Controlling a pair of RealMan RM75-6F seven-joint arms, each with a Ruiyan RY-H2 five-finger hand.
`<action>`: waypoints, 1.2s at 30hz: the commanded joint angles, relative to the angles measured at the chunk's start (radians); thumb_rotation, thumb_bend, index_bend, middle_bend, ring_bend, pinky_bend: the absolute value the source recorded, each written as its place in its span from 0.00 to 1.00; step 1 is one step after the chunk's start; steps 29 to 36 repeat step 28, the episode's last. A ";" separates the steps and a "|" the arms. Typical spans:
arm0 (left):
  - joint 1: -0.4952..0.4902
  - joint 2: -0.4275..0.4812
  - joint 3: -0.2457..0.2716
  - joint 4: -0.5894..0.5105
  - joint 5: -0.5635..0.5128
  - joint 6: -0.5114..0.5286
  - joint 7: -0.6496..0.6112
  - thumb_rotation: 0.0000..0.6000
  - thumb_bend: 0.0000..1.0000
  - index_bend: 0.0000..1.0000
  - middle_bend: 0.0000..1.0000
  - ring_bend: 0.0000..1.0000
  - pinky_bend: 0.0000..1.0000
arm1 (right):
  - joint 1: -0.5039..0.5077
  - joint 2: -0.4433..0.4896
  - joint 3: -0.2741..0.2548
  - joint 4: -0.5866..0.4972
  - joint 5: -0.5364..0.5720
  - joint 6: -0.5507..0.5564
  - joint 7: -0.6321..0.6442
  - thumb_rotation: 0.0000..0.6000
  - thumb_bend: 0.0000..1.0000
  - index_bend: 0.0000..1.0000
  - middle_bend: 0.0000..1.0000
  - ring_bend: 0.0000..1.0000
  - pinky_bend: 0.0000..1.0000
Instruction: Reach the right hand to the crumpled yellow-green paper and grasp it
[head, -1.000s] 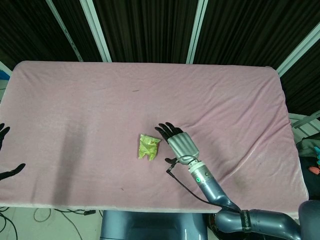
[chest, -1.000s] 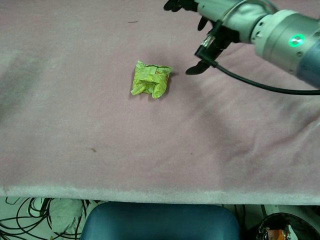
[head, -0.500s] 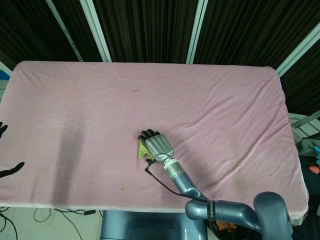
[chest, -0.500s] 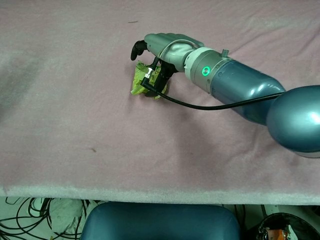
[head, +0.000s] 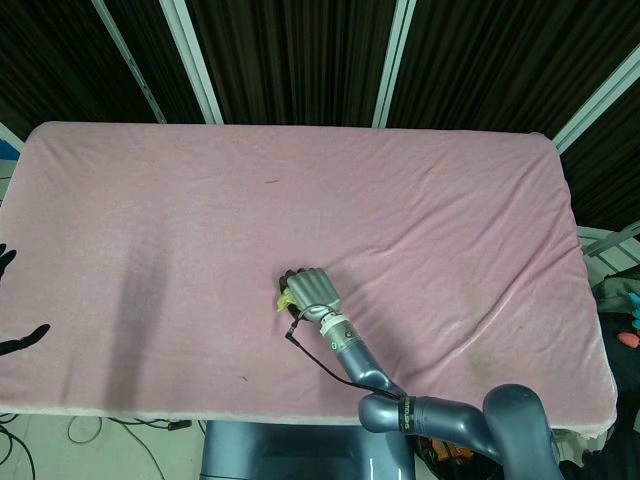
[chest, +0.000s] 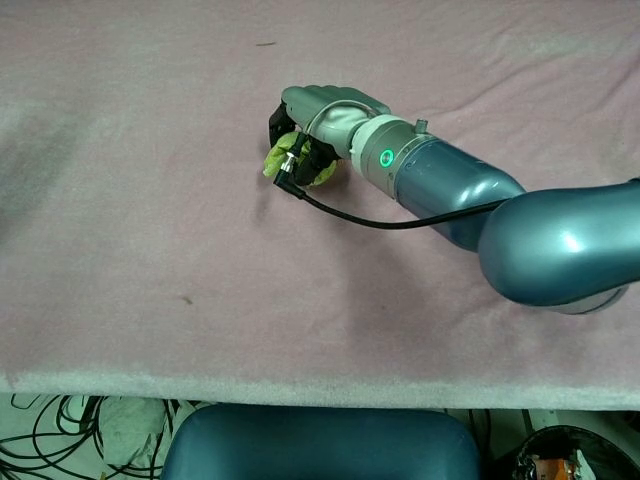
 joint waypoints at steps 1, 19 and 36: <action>0.001 -0.003 0.000 0.004 0.002 0.005 0.003 1.00 0.01 0.00 0.00 0.00 0.00 | -0.035 0.058 -0.015 -0.086 -0.063 0.064 0.032 1.00 0.64 0.62 0.53 0.50 0.56; 0.014 -0.039 0.009 0.036 0.050 0.065 0.079 1.00 0.01 0.00 0.00 0.00 0.00 | -0.409 0.632 -0.214 -0.670 -0.352 0.453 0.128 1.00 0.64 0.63 0.52 0.50 0.56; 0.015 -0.050 0.011 0.044 0.057 0.072 0.099 1.00 0.01 0.00 0.00 0.00 0.00 | -0.525 0.763 -0.311 -0.692 -0.501 0.560 0.265 1.00 0.64 0.62 0.52 0.50 0.56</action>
